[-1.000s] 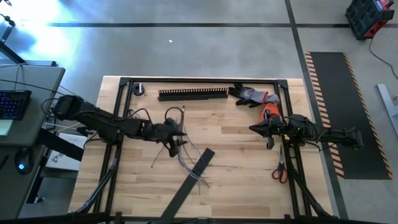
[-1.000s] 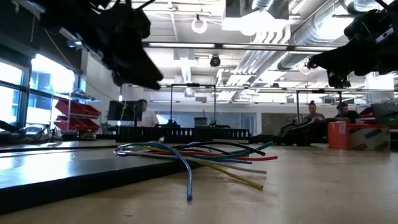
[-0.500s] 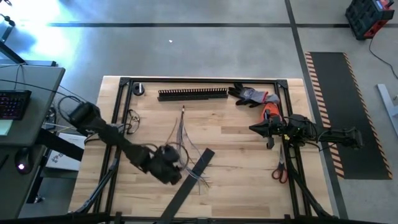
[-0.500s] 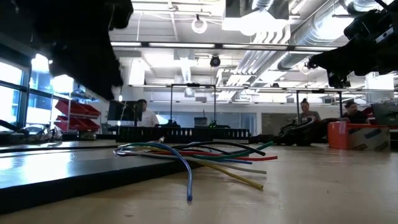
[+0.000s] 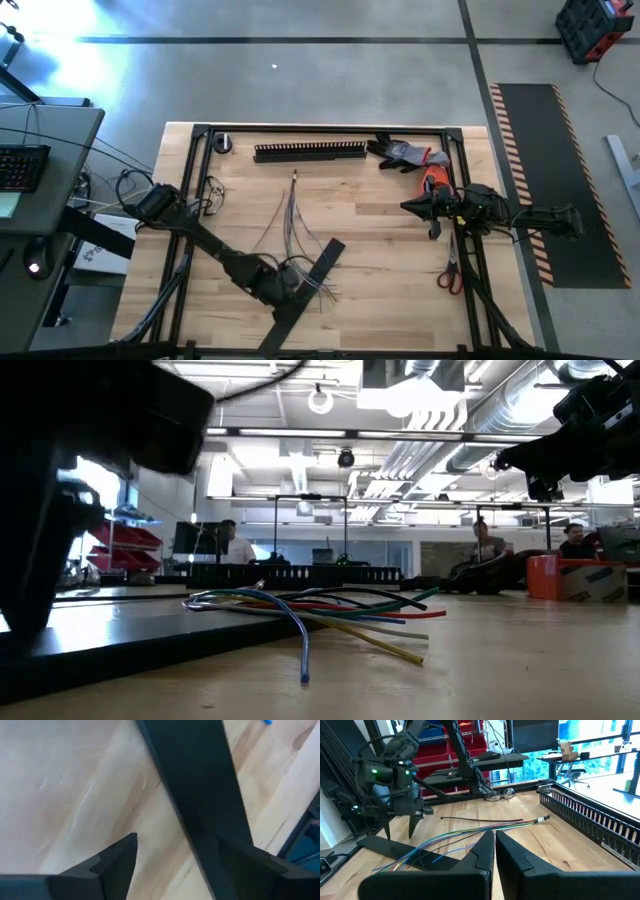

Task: Ziptie cables
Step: Move the black cable duct lid to the top right of the table

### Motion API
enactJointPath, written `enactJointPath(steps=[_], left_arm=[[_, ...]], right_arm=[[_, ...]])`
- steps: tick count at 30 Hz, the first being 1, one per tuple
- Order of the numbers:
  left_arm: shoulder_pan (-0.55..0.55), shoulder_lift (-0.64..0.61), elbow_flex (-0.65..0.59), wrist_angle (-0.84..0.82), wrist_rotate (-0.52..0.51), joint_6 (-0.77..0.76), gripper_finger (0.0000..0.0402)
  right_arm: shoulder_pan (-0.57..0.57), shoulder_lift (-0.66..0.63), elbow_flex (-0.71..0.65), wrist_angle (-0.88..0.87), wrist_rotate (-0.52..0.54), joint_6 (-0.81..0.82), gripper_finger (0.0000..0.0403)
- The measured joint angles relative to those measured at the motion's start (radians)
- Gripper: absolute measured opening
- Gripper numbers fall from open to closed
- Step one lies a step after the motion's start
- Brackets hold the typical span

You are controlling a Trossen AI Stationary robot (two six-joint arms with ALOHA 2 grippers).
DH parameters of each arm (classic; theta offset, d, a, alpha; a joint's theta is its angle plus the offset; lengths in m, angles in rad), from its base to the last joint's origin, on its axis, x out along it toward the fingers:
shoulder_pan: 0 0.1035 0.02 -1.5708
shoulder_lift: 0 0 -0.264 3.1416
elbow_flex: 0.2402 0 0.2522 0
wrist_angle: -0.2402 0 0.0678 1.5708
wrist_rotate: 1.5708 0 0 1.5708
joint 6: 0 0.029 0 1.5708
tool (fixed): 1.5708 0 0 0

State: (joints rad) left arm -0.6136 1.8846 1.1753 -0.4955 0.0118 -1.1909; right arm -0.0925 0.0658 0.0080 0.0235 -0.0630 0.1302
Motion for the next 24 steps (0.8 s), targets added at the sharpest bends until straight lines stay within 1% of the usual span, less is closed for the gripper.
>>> enactJointPath(steps=[2, 5, 7, 8, 9, 11, 14, 15, 20, 24], left_arm=[[-0.043, -0.001, 0.046, -0.047, -0.108, -0.051, 0.0256], [-0.121, 0.002, 0.105, -0.061, -0.364, -0.161, 0.0256], [-0.173, 0.030, 0.131, -0.066, -0.526, -0.244, 0.0256], [-0.195, 0.050, 0.142, -0.073, -0.583, -0.286, 0.0256], [-0.213, 0.072, 0.151, -0.081, -0.617, -0.321, 0.0256], [-0.233, 0.119, 0.167, -0.079, -0.626, -0.360, 0.0256], [-0.238, 0.197, 0.176, -0.021, -0.571, -0.368, 0.0256], [-0.237, 0.219, 0.177, -0.014, -0.572, -0.360, 0.0256], [-0.230, 0.251, 0.180, 0.025, -0.562, -0.396, 0.0256], [-0.223, 0.245, 0.180, 0.002, -0.574, -0.381, 0.0256]], right_arm=[[0.000, 0.000, 0.000, 0.000, 0.000, 0.000, 0.0000], [0.000, 0.000, 0.000, 0.000, 0.000, 0.000, 0.0000], [0.000, 0.000, 0.000, 0.000, 0.000, 0.000, 0.0000], [0.000, 0.000, 0.000, 0.000, 0.000, 0.000, 0.0000], [0.000, 0.000, 0.000, 0.000, 0.000, 0.000, 0.0000], [0.000, 0.000, 0.000, 0.000, 0.000, 0.000, 0.0000], [0.000, 0.000, 0.000, 0.000, 0.000, 0.000, 0.0000], [0.000, 0.000, 0.000, 0.000, 0.000, 0.000, 0.0000], [0.000, 0.000, 0.000, -0.001, 0.000, 0.000, 0.0000], [0.000, 0.000, 0.000, 0.000, 0.000, 0.000, 0.0000]])
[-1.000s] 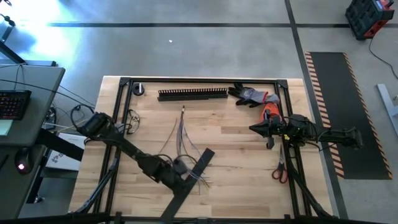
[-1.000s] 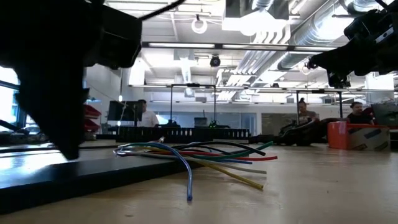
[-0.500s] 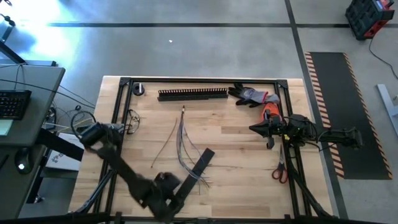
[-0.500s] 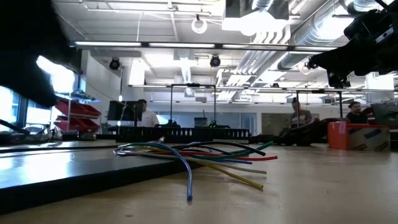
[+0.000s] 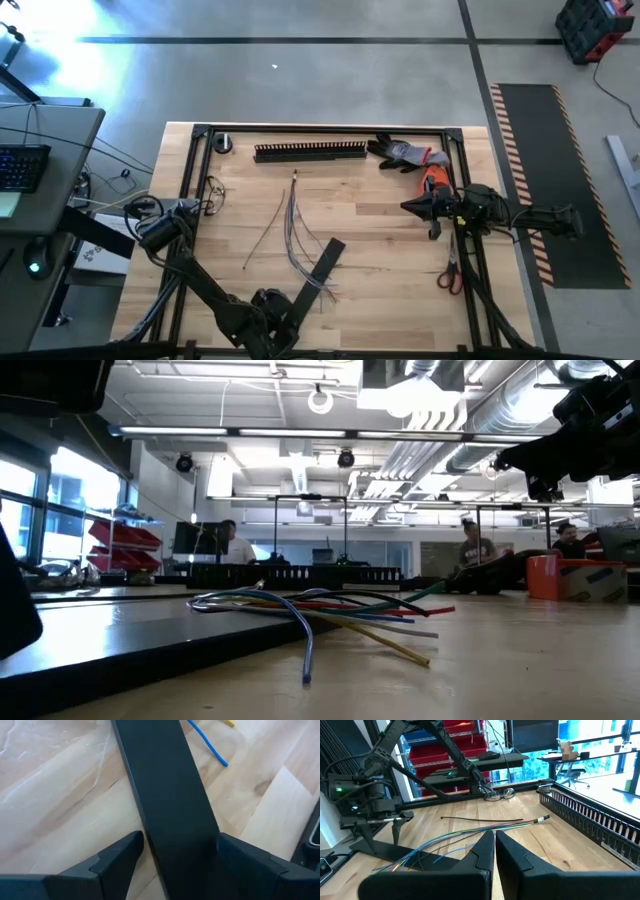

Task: Ziptie cables
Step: Move the black cable duct lid to the top right of the table

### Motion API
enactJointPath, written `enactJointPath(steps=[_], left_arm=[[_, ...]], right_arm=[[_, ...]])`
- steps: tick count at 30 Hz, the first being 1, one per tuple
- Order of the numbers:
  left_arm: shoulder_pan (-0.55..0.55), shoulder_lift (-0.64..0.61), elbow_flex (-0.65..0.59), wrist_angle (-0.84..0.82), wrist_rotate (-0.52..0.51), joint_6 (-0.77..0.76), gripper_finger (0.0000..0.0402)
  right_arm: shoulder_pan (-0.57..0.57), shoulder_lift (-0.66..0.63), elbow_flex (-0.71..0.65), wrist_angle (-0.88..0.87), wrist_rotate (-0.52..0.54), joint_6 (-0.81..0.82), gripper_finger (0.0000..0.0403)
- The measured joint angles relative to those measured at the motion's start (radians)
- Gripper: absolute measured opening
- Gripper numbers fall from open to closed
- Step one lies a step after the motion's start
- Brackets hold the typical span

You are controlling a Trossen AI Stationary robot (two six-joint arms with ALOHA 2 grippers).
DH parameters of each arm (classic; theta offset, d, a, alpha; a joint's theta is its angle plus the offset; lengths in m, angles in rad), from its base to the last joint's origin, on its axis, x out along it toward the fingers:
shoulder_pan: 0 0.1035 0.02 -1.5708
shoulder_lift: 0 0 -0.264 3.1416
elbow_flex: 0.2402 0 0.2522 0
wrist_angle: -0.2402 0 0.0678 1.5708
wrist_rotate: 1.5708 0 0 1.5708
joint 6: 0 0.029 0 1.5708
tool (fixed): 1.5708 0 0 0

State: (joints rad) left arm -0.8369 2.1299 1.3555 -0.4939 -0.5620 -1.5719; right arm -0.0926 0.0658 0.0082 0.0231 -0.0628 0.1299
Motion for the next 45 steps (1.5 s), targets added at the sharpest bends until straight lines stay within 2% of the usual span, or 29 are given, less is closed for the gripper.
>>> enactJointPath(steps=[8, 14, 17, 23, 26, 32, 38, 45], left_arm=[[0.067, -0.020, 0.002, -0.124, 0.037, 0.054, 0.0246], [0.093, -0.030, 0.113, -0.443, -0.044, 0.108, 0.0221], [0.092, -0.040, 0.153, -0.522, -0.062, 0.134, 0.0213], [0.087, -0.039, 0.127, -0.461, -0.072, -0.009, 0.0212], [0.087, -0.037, 0.097, -0.373, -0.070, 0.054, 0.0221], [0.087, -0.031, 0.095, -0.337, -0.099, 0.163, 0.0263], [0.082, -0.011, 0.096, -0.344, -0.114, 0.147, 0.0287], [0.026, 0.043, 0.096, -0.364, -0.259, -0.004, 0.0287]], right_arm=[[0.000, 0.001, 0.000, 0.000, 0.000, 0.000, 0.0000], [0.000, 0.001, 0.000, 0.000, 0.000, 0.000, 0.0000], [0.000, 0.001, 0.000, 0.000, 0.000, 0.000, 0.0000], [0.000, 0.001, 0.000, 0.000, 0.000, 0.000, 0.0000], [0.000, 0.001, 0.000, 0.000, 0.000, 0.000, 0.0000], [0.000, 0.001, 0.000, 0.000, 0.000, 0.000, 0.0000], [0.000, 0.001, 0.000, 0.000, 0.000, 0.000, 0.0000], [0.000, 0.001, 0.000, 0.000, 0.000, 0.000, 0.0000]])
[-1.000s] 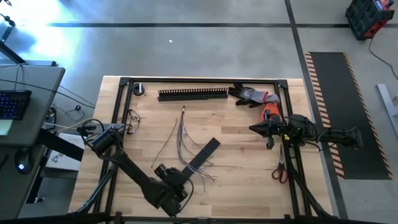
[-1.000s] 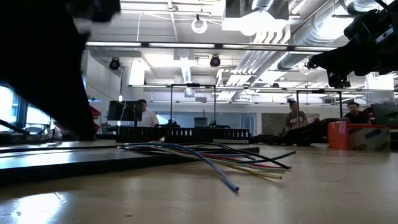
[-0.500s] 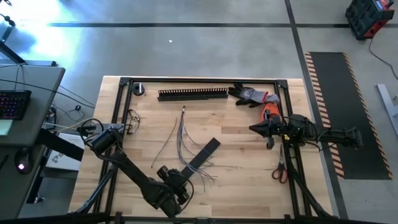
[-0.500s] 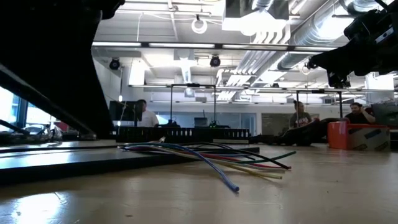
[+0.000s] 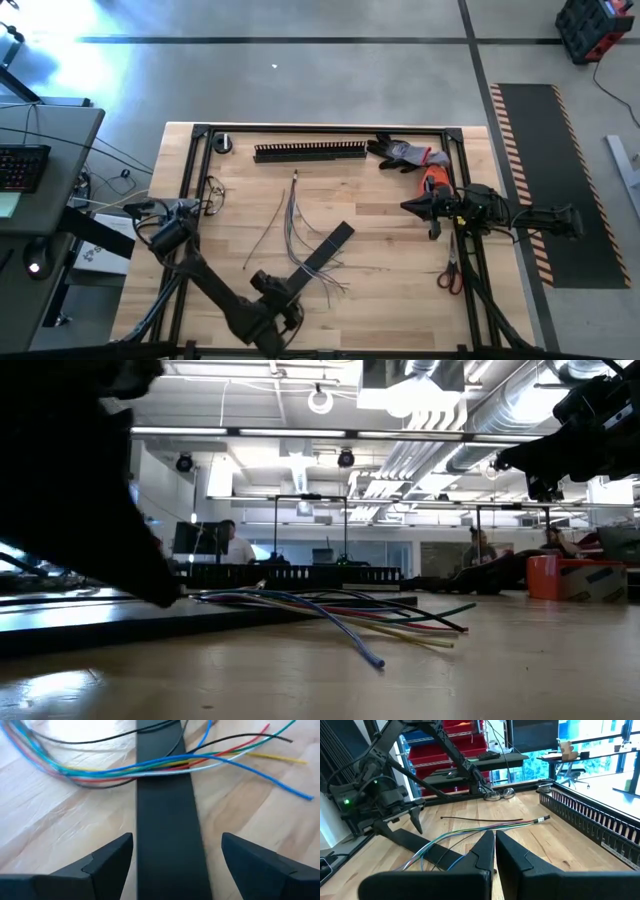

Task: Ziptie cables
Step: Move the black cable duct lid to the top right of the table

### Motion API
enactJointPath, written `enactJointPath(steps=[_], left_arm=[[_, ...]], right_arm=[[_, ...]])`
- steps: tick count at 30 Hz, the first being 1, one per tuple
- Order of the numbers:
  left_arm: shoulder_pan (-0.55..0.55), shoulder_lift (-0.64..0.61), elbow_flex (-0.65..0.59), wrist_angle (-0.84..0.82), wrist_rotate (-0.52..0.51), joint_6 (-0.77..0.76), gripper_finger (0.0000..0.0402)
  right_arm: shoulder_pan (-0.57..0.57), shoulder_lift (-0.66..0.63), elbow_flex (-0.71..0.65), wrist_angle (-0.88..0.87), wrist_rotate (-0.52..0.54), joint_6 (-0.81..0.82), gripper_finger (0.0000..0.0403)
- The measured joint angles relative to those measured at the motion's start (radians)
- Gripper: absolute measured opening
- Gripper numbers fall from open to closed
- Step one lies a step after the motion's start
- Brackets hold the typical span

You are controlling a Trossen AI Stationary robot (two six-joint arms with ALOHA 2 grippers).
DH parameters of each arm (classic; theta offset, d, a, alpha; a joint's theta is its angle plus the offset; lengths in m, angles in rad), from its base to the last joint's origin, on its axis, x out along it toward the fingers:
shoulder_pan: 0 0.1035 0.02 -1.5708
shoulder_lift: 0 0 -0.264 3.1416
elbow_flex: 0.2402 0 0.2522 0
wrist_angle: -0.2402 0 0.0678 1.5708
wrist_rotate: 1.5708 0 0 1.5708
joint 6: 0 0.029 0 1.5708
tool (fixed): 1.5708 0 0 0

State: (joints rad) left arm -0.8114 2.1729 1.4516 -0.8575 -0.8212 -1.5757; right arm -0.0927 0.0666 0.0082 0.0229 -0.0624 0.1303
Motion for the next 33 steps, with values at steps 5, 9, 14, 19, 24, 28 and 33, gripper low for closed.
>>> enactJointPath(steps=[5, 9, 14, 19, 24, 28, 33], left_arm=[[-0.035, 0.029, 0.001, -0.018, -0.082, -0.068, 0.0287], [-0.046, 0.061, 0.000, -0.045, -0.077, -0.123, 0.0287], [-0.057, 0.108, 0.002, -0.037, -0.105, -0.239, 0.0287], [-0.070, 0.131, 0.004, -0.049, -0.120, -0.349, 0.0287], [-0.070, 0.131, 0.003, -0.042, -0.088, -0.396, 0.0279], [-0.064, 0.132, 0.002, -0.039, -0.075, -0.343, 0.0228], [-0.055, 0.135, 0.003, -0.008, -0.064, -0.297, 0.0204]], right_arm=[[0.000, 0.000, 0.000, 0.000, 0.000, 0.000, 0.0000], [0.000, 0.000, 0.000, 0.000, 0.000, 0.000, 0.0000], [0.000, 0.000, 0.000, 0.000, 0.000, 0.000, 0.0000], [0.000, 0.000, 0.000, 0.000, 0.000, 0.000, 0.0000], [0.000, 0.000, 0.000, 0.000, 0.000, 0.000, 0.0000], [0.000, 0.000, 0.000, 0.000, 0.000, 0.000, 0.0000], [0.000, 0.000, 0.000, 0.000, 0.000, 0.000, 0.0000]])
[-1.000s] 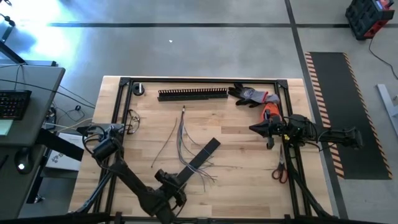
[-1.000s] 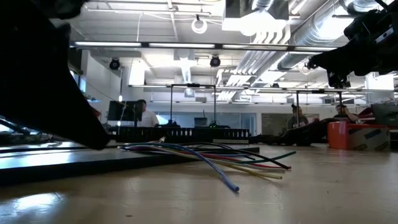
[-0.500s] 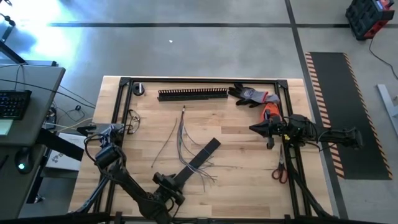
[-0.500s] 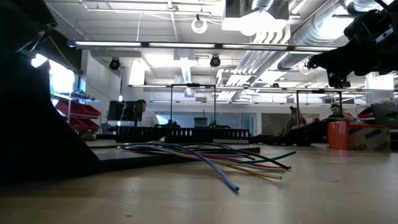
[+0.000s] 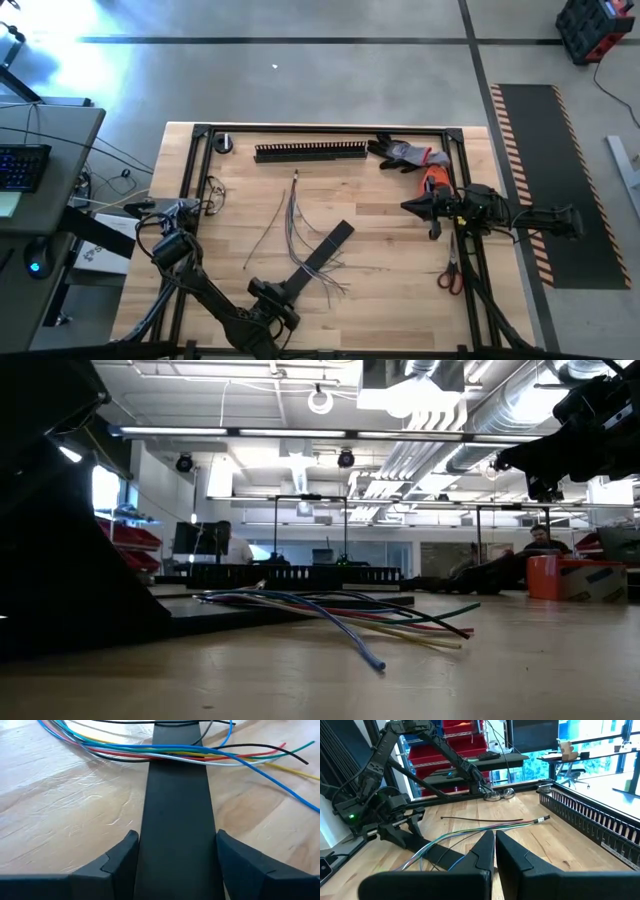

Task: Ziptie cables
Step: Move the black cable duct lid to the top right of the table

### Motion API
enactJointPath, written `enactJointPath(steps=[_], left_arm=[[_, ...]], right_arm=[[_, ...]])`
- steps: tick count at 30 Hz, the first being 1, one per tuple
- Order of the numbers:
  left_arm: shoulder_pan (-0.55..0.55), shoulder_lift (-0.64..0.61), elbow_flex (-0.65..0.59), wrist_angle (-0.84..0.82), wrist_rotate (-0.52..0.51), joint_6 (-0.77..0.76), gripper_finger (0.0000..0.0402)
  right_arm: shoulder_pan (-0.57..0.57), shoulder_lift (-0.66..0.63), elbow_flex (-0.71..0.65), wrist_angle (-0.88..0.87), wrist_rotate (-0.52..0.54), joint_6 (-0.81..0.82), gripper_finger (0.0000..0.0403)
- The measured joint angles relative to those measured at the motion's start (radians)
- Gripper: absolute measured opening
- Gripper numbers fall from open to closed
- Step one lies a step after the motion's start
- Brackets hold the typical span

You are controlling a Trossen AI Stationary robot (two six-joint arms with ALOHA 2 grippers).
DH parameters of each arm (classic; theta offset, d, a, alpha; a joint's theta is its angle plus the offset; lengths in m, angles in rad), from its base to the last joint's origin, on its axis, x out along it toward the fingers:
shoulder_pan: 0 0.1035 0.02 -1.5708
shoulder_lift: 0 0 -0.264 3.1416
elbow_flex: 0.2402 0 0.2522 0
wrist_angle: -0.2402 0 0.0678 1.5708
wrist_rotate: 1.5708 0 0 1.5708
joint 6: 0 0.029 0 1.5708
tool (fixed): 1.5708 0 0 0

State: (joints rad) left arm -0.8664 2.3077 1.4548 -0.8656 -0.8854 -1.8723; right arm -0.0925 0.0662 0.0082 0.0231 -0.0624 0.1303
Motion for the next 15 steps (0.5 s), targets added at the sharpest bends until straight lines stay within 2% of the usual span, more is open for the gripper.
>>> enactJointPath(steps=[3, 15], left_arm=[[0.008, 0.003, 0.001, 0.002, 0.015, 0.002, 0.0211], [0.000, 0.009, -0.002, 0.007, -0.027, 0.023, 0.0240]], right_arm=[[0.000, 0.000, 0.000, 0.000, 0.000, 0.000, 0.0000], [0.000, 0.000, 0.000, 0.000, 0.000, 0.000, 0.0000]])
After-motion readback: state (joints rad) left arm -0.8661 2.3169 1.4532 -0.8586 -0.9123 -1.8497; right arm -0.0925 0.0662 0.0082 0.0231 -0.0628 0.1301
